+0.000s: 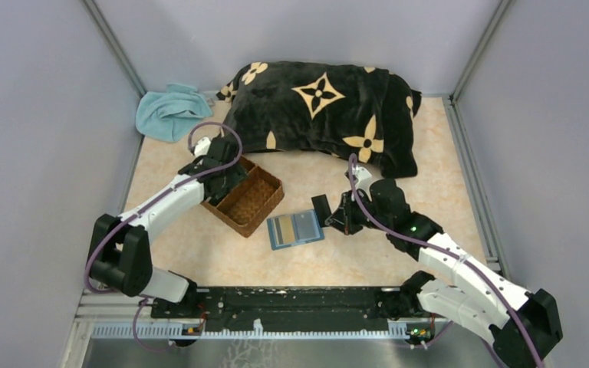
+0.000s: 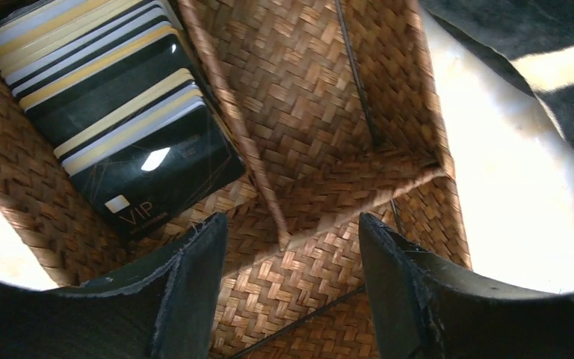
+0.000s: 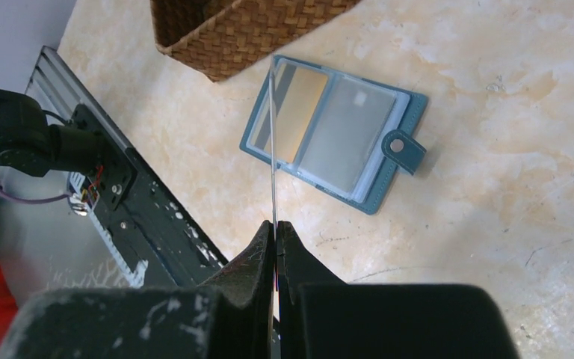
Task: Take the credit cards out of the card holder
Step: Place the credit card in the storage box.
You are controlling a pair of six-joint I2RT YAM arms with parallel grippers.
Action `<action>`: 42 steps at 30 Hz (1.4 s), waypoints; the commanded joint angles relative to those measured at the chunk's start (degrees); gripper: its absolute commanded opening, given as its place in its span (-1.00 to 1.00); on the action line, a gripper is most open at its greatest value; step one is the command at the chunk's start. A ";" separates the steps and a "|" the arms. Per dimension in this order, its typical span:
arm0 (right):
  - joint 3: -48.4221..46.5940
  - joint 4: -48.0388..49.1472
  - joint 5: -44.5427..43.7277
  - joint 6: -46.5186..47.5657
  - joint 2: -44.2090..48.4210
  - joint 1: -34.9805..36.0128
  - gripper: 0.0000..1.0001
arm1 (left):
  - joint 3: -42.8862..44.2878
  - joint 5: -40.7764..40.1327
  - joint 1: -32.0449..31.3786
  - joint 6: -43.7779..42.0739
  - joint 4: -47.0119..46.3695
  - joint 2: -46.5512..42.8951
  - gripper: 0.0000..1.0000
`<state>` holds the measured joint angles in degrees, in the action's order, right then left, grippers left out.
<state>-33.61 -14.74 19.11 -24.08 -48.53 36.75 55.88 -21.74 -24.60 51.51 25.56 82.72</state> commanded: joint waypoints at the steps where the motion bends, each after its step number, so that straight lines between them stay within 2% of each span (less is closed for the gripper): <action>1: 0.35 2.77 -0.13 -0.13 -1.01 0.39 -1.00 | -0.80 -1.55 0.89 4.67 -0.30 -0.39 0.35; 7: 0.20 2.95 -0.19 0.21 -1.48 0.42 -1.00 | -1.43 -2.79 1.04 3.52 -1.51 2.80 0.19; 10: 0.16 2.23 -0.94 0.85 -1.50 0.38 -1.00 | 0.50 -3.13 1.11 2.12 -1.39 5.47 0.04; 13: 0.28 1.81 -1.68 1.21 -1.56 0.36 -1.00 | 1.86 -1.95 1.18 -3.25 -3.12 7.71 -0.29; 19: 0.12 1.67 -2.63 1.31 -1.83 0.34 -1.00 | 4.84 -2.01 1.51 -10.83 -1.41 9.85 -0.46; 20: 0.13 1.68 -2.92 1.31 -1.83 0.27 -1.00 | 4.61 -2.13 1.57 -11.89 -1.34 9.38 -0.55; 22: 0.20 1.88 -2.98 1.31 -2.12 0.12 -1.00 | 3.52 -2.23 1.98 -13.21 -1.51 7.77 -0.96; 23: 0.16 2.05 -2.90 1.31 -2.42 0.02 -1.00 | 2.90 -1.74 2.32 -13.79 -1.79 6.62 -1.00; 31: -0.06 3.69 -2.30 0.71 -4.45 -0.10 -1.00 | -2.46 1.43 4.76 -22.17 -5.37 -3.07 -1.00; 37: 0.55 4.45 -2.23 -0.02 -4.99 -0.13 -1.00 | -3.67 5.35 5.79 -26.78 -4.71 -5.39 -1.00; 42: 0.70 4.75 -2.44 -0.43 -4.95 -0.10 -1.00 | -4.00 5.34 5.71 -28.02 -1.81 -4.75 -1.00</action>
<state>-32.97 -13.02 16.82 -24.05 -53.54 36.69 51.92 -17.10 -18.98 26.70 23.92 79.33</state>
